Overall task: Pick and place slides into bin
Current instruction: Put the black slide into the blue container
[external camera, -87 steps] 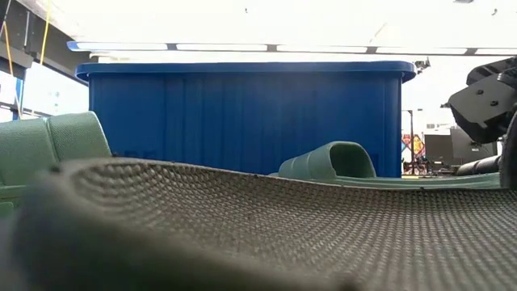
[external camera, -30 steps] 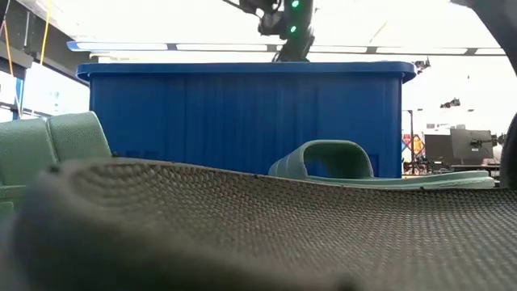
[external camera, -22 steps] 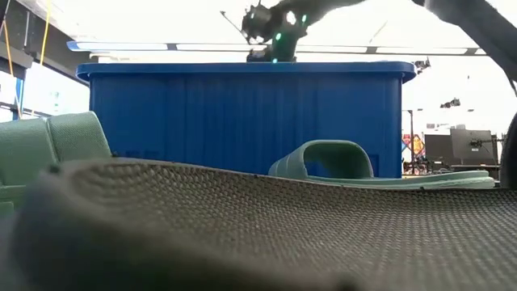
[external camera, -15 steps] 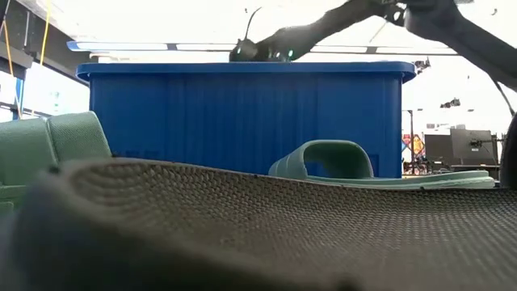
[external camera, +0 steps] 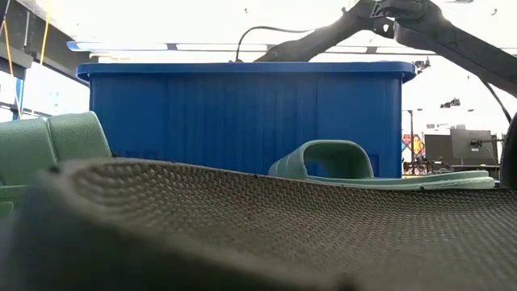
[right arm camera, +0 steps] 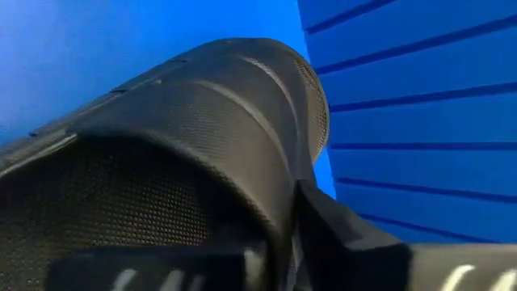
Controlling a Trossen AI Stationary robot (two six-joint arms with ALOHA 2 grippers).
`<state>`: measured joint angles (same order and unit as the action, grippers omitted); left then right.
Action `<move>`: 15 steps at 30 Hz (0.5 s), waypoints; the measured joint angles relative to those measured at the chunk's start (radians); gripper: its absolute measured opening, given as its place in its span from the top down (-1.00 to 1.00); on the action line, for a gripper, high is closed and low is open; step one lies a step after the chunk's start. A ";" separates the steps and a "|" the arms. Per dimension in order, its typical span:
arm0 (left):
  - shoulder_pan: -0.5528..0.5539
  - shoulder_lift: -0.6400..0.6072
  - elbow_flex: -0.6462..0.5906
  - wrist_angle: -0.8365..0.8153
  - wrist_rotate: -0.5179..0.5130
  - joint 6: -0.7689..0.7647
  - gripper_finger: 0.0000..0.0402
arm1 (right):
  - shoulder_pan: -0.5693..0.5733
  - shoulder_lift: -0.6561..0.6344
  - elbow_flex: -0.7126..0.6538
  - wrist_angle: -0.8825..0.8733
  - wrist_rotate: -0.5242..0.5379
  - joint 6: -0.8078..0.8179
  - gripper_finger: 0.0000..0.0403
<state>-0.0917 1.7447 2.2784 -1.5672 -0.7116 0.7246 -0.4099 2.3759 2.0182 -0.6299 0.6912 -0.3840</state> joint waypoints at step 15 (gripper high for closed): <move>0.000 0.000 0.000 -0.002 0.051 -0.051 0.31 | 0.075 -0.012 0.088 -0.100 0.091 -0.096 0.02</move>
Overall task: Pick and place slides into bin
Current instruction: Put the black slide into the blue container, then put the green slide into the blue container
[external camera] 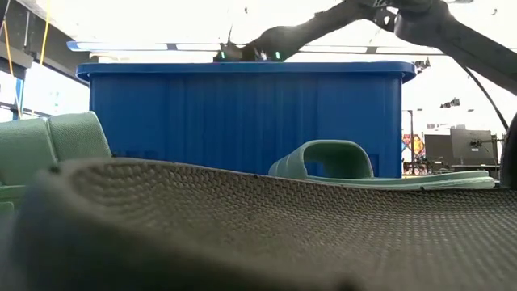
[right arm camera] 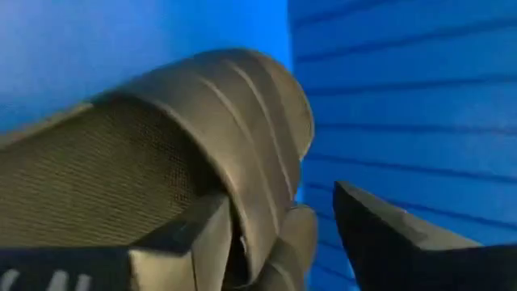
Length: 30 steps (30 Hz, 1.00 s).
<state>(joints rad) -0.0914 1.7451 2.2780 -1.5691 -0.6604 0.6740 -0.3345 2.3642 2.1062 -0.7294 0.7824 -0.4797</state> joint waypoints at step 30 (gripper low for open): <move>-0.089 -0.055 -0.011 0.001 0.642 -0.198 0.31 | 0.474 -0.394 -0.043 -0.791 -0.436 0.862 0.30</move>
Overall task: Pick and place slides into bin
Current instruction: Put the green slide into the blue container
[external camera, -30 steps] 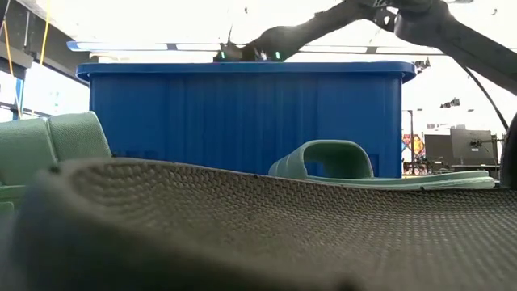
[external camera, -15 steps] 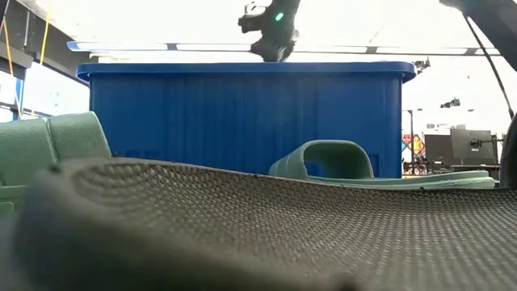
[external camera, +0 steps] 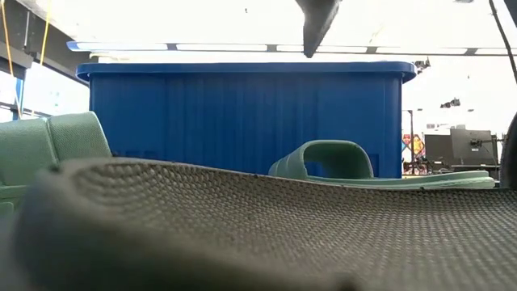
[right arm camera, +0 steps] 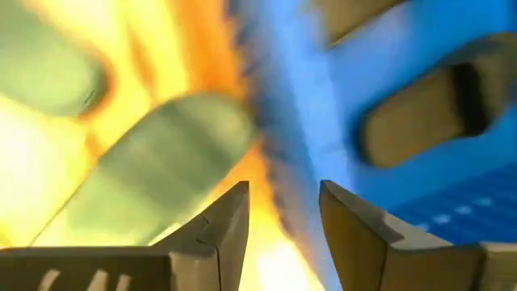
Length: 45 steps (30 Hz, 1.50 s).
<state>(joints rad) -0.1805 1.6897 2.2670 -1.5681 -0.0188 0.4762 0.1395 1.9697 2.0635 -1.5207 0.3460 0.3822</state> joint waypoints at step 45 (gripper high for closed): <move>-0.356 -0.229 -0.890 0.308 -0.306 -0.331 0.31 | 0.184 0.001 -0.721 0.761 0.183 -0.016 0.69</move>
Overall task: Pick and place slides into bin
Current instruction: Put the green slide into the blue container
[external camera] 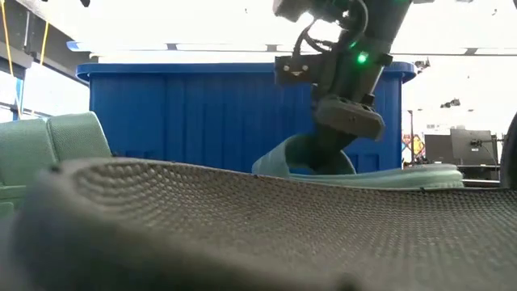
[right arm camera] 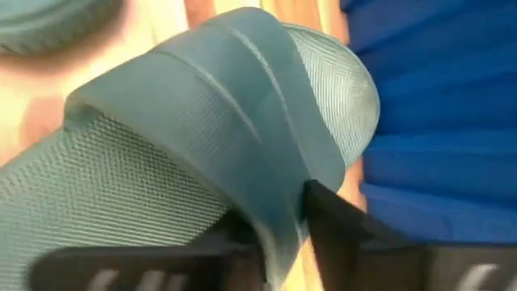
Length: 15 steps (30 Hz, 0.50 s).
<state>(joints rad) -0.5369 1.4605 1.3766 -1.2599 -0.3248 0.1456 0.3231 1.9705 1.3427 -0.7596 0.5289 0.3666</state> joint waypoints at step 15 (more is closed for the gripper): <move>0.000 0.001 0.179 -0.121 -0.041 -0.046 0.31 | 0.165 0.004 0.428 -0.172 0.254 -0.064 0.96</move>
<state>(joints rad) -0.5369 1.4612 1.5557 -1.3813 -0.3658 0.0994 0.4885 1.9747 1.7704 -0.9315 0.7831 0.3023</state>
